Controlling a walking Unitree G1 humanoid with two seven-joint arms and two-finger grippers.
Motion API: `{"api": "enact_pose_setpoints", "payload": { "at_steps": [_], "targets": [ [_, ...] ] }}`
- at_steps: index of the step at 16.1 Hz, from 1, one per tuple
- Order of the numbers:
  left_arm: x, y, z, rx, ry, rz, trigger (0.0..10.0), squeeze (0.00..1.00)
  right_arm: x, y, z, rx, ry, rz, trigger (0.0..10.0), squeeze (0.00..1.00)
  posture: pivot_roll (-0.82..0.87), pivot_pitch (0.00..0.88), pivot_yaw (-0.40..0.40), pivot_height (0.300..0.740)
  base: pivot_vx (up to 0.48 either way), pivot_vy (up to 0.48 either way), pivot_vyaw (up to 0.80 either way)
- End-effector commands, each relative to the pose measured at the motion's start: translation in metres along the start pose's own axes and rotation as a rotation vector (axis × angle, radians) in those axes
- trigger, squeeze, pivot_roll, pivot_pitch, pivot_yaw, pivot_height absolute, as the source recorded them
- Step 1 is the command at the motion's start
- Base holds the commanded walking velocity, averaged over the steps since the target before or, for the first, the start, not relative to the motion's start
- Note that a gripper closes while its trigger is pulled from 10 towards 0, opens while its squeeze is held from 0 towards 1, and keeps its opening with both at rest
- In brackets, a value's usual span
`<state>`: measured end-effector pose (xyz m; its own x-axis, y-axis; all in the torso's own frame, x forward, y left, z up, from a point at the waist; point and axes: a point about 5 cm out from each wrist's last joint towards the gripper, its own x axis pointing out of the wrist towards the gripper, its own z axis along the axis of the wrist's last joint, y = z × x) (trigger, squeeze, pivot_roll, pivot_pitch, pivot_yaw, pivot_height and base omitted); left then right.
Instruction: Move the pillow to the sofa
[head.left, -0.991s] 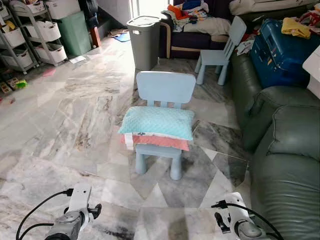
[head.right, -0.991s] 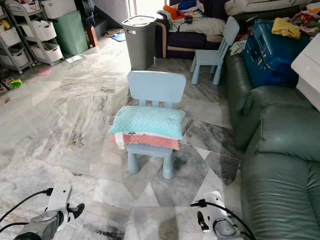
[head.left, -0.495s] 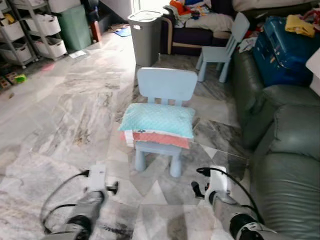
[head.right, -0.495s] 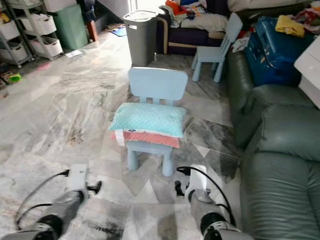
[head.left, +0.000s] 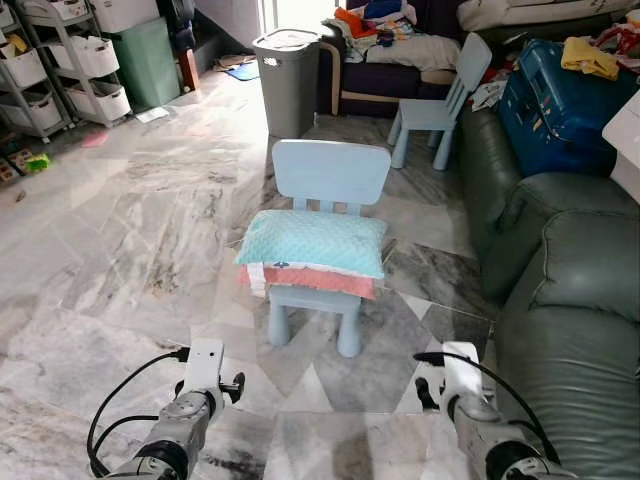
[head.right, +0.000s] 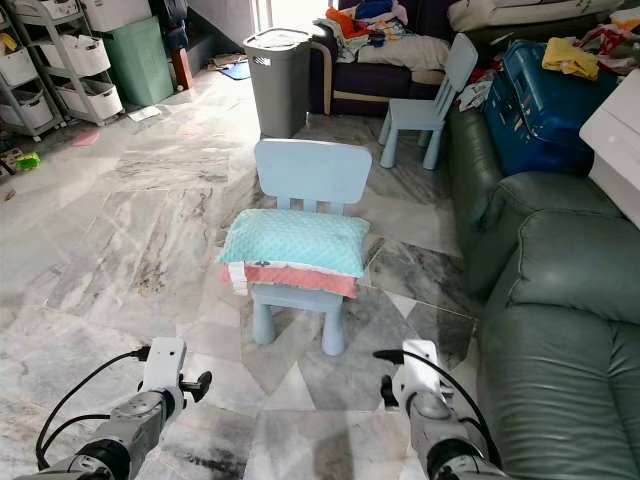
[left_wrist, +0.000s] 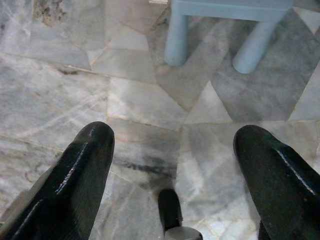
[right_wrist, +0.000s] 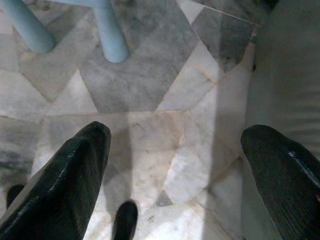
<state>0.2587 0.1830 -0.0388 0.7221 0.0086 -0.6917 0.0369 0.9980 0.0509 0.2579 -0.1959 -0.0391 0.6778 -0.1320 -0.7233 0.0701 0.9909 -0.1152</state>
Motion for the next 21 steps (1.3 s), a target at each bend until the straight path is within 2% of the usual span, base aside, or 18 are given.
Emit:
{"api": "enact_pose_setpoints", "payload": {
  "at_steps": [1, 2, 4, 6, 8, 11, 12, 13, 18, 19, 21],
  "targets": [
    [-0.001, 0.008, -0.003, 0.026, 0.0, 0.047, 10.0, 0.0, 0.0, -0.003, -0.002, -0.013, 0.01, 0.001, 10.0, 0.0, -0.03, 0.0, -0.017, 0.74, 0.0, 0.0, 0.0],
    [-0.002, 0.007, -0.005, 0.038, 0.011, 0.019, 10.0, 0.0, 0.0, -0.003, -0.004, -0.016, 0.016, 0.01, 10.0, 0.0, -0.03, 0.0, -0.018, 0.74, 0.0, 0.0, 0.0],
    [-0.002, 0.006, -0.008, -0.044, 0.019, -0.003, 10.0, 0.0, -0.001, -0.001, -0.007, -0.026, 0.021, 0.025, 10.0, 0.0, -0.03, 0.0, -0.019, 0.74, 0.0, 0.0, 0.0],
    [-0.002, 0.003, -0.008, -0.048, 0.007, -0.02, 10.0, 0.0, -0.001, 0.002, -0.011, -0.025, 0.029, 0.047, 10.0, 0.0, -0.03, 0.0, -0.021, 0.74, 0.0, 0.0, 0.0],
    [-0.002, 0.005, -0.009, -0.101, 0.006, -0.011, 10.0, 0.0, -0.002, 0.005, -0.013, -0.05, 0.036, 0.07, 10.0, 0.0, -0.03, 0.0, -0.02, 0.74, 0.0, 0.0, 0.0],
    [-0.003, 0.007, -0.011, -0.117, 0.011, -0.009, 10.0, 0.0, -0.002, 0.004, -0.013, -0.084, 0.024, 0.044, 10.0, 0.0, -0.03, 0.0, -0.022, 0.74, 0.0, 0.0, 0.0],
    [-0.003, 0.008, -0.012, -0.129, 0.012, -0.008, 10.0, 0.0, -0.002, 0.004, -0.013, -0.022, 0.024, 0.045, 10.0, 0.0, -0.03, 0.0, -0.023, 0.74, 0.0, 0.0, 0.0],
    [-0.003, 0.008, -0.012, -0.129, 0.013, -0.007, 10.0, 0.0, -0.002, 0.004, -0.013, -0.006, 0.02, 0.046, 10.0, 0.0, -0.03, 0.0, -0.023, 0.74, 0.0, 0.0, 0.0],
    [-0.004, 0.009, -0.013, -0.127, 0.015, -0.013, 10.0, 0.0, -0.002, 0.005, -0.01, -0.04, -0.004, 0.036, 10.0, 0.0, -0.03, 0.0, -0.018, 0.74, 0.165, 0.269, 0.0],
    [-0.004, 0.009, -0.013, -0.125, 0.015, -0.013, 10.0, 0.0, -0.002, 0.004, -0.012, -0.099, -0.002, 0.02, 10.0, 0.0, -0.03, 0.0, -0.017, 0.74, 0.0, 0.42, 0.0],
    [-0.004, 0.01, -0.013, -0.121, 0.016, -0.012, 10.0, 0.0, -0.002, 0.005, -0.014, -0.11, 0.0, 0.037, 10.0, 0.0, -0.03, 0.0, -0.015, 0.74, 0.12, 0.416, 0.0]
  ]
}}
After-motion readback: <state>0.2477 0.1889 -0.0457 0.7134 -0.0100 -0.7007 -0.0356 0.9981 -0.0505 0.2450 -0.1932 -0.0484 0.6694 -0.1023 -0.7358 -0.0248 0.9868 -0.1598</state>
